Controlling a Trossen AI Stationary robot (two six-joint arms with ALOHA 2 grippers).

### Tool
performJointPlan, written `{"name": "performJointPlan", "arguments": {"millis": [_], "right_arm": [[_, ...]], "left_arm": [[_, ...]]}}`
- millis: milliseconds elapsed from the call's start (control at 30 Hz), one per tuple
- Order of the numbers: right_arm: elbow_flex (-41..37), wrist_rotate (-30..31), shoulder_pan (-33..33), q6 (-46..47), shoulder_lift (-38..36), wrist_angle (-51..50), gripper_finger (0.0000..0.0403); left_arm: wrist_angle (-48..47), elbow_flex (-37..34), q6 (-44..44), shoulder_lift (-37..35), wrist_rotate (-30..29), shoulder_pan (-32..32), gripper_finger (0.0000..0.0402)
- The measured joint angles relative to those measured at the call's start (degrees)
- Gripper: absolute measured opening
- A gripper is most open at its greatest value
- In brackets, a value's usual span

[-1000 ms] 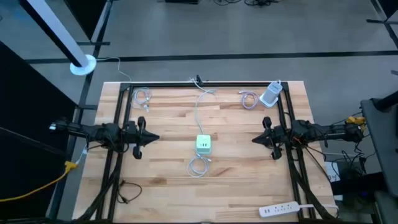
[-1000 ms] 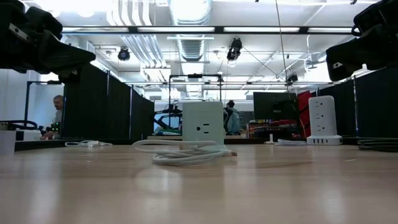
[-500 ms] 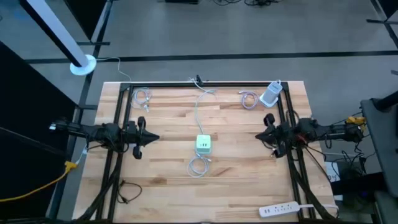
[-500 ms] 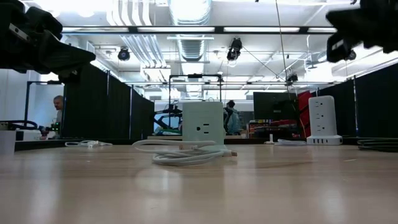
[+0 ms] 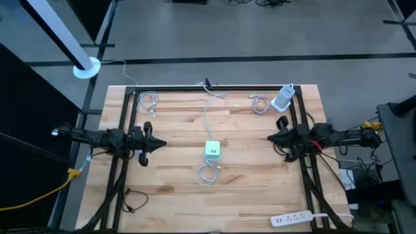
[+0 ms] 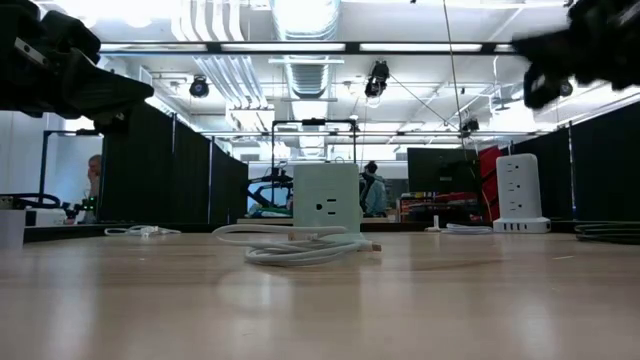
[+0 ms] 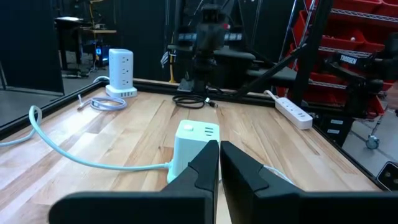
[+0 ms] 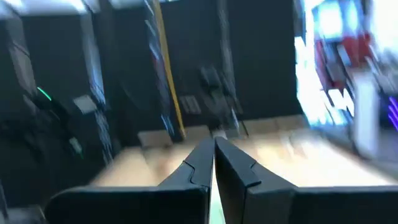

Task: Insert USB
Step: Insert the right black charger cable into the pink outlet extension

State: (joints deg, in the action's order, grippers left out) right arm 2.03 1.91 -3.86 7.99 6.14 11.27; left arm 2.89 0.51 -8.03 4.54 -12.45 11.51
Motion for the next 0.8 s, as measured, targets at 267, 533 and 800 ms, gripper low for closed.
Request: {"name": "performJointPlan", "arguments": {"millis": [267, 533, 800], "right_arm": [[10.5, 3.1, 0.0, 8.5, 14.8, -19.1, 0.0], [31.4, 4.1, 0.0, 11.6, 38.1, -49.6, 0.0], [43.8, -1.9, -1.4, 13.2, 58.2, -75.5, 0.0096]], "left_arm": [[0.0, 0.0, 0.0, 0.0, 0.0, 0.0, 0.0004], [0.0, 0.0, 0.0, 0.0, 0.0, 0.0, 0.0004], [0.0, 0.0, 0.0, 0.1, 0.0, 0.0, 0.0004]]}}
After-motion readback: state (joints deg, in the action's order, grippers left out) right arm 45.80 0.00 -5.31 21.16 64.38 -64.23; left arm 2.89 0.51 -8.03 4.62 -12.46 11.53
